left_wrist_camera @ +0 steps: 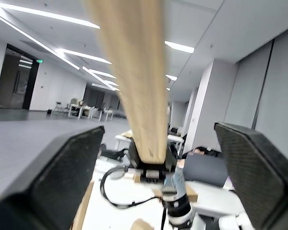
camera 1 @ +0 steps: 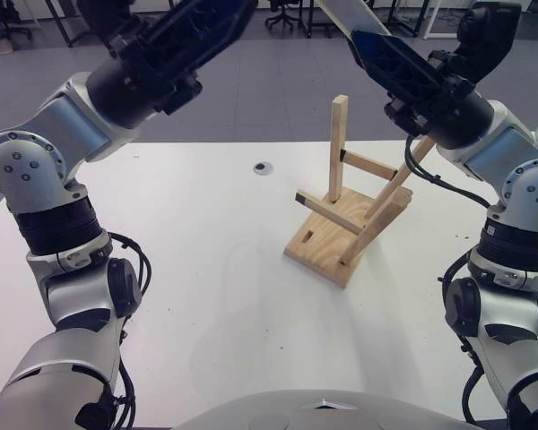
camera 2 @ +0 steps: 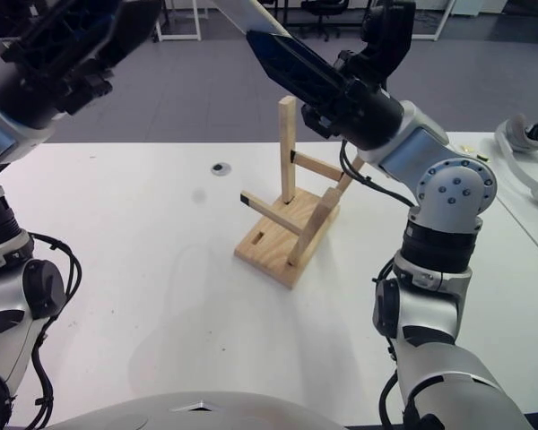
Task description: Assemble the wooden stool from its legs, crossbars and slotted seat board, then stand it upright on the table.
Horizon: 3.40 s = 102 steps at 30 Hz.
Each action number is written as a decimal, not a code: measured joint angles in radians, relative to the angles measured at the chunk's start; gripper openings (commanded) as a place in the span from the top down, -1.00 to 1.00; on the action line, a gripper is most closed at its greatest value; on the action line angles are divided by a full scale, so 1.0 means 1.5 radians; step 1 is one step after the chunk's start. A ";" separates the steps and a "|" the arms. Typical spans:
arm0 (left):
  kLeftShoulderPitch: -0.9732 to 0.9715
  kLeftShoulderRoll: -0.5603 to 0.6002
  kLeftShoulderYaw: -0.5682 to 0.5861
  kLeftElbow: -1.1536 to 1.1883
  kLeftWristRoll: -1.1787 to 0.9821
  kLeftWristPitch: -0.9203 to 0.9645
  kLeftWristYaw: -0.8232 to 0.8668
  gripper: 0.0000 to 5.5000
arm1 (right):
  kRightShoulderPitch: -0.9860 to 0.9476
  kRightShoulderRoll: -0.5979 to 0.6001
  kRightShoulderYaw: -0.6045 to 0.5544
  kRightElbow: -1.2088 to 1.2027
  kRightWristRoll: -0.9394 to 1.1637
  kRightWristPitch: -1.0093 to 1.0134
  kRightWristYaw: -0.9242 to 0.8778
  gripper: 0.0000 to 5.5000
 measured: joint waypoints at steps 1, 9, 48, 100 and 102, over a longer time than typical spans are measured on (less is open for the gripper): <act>-0.005 0.000 0.007 0.008 -0.009 -0.005 0.003 -0.53 | 0.004 0.000 -0.006 0.003 0.018 0.007 -0.001 0.25; -0.014 -0.007 0.017 0.024 -0.047 -0.031 0.022 -0.53 | 0.012 -0.003 -0.006 0.007 0.041 0.013 -0.008 0.25; -0.002 -0.028 0.008 0.024 -0.046 -0.100 0.068 0.24 | 0.057 0.015 0.032 -0.001 -0.006 -0.012 -0.023 -0.14; 0.076 0.074 0.094 0.001 0.091 -0.156 -0.012 0.26 | 0.211 -0.463 0.182 -0.036 -0.636 -0.325 0.433 -0.36; 0.077 0.074 0.094 0.001 0.091 -0.156 -0.012 0.26 | 0.210 -0.460 0.171 -0.041 -0.609 -0.304 0.436 -0.36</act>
